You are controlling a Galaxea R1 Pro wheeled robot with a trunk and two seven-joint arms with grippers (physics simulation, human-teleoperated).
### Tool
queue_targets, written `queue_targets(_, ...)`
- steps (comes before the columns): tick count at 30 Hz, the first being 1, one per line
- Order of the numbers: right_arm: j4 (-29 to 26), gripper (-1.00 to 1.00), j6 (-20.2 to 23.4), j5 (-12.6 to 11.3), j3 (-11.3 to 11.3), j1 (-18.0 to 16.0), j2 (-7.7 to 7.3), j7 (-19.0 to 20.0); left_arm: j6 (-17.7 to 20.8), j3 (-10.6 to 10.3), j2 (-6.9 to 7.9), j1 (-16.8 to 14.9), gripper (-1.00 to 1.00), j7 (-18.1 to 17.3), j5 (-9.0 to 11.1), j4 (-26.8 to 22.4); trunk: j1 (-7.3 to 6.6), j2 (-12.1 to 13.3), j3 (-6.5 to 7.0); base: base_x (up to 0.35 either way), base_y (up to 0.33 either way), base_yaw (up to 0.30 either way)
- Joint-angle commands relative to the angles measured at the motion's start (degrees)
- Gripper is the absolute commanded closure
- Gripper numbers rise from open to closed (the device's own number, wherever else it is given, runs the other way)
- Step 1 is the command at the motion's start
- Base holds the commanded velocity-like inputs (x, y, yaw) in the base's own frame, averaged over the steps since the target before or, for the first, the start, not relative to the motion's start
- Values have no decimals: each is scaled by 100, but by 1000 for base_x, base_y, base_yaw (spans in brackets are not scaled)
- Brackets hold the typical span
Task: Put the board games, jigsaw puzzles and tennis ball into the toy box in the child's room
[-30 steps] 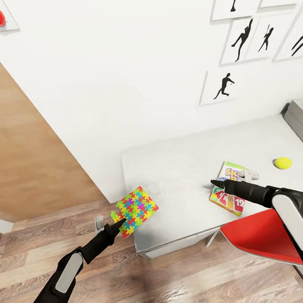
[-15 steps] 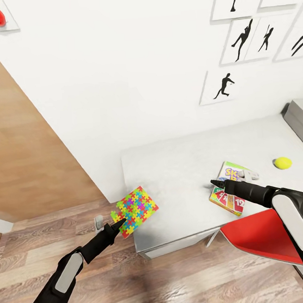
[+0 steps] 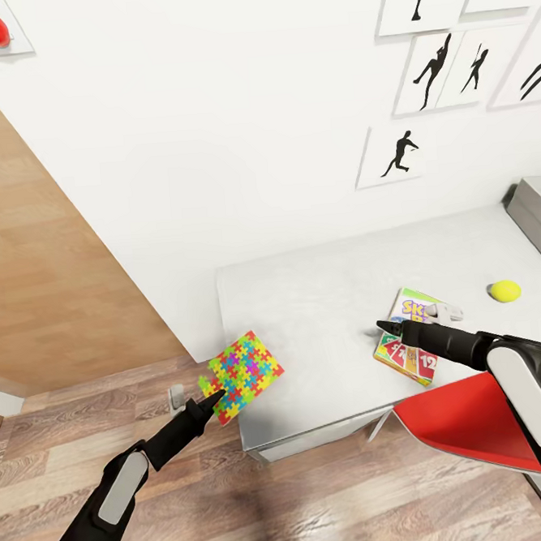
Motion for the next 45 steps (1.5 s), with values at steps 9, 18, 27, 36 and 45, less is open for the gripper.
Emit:
queue_targets(9, -6, -100, 24, -62, -3, -4, -111, 71, 25, -309, 16, 69, 100, -309, -126, -516, 3, -9, -8, 0, 0, 0)
queue_targets(18, -6, -100, 23, -63, -126, 36, -385, 1129, 39, -605, 3, 164, 100, -381, -221, -975, 3, -9, -8, 0, 0, 0)
queue_targets(27, -6, -100, 16, -58, -276, 187, -619, 2063, 46, -786, 10, 210, 100, -396, -244, -1179, 3, -9, -8, 0, 0, 0)
queue_targets(36, -6, -100, 15, -57, -423, 230, -671, 2310, 59, -826, 15, 231, 100, -396, -249, -1225, 3, -9, -8, 0, 0, 0)
queue_targets(45, -6, -100, 15, -57, -455, 239, -681, 2363, 68, -833, 31, 255, 100, -391, -251, -1235, 3, -9, -8, 0, 0, 0)
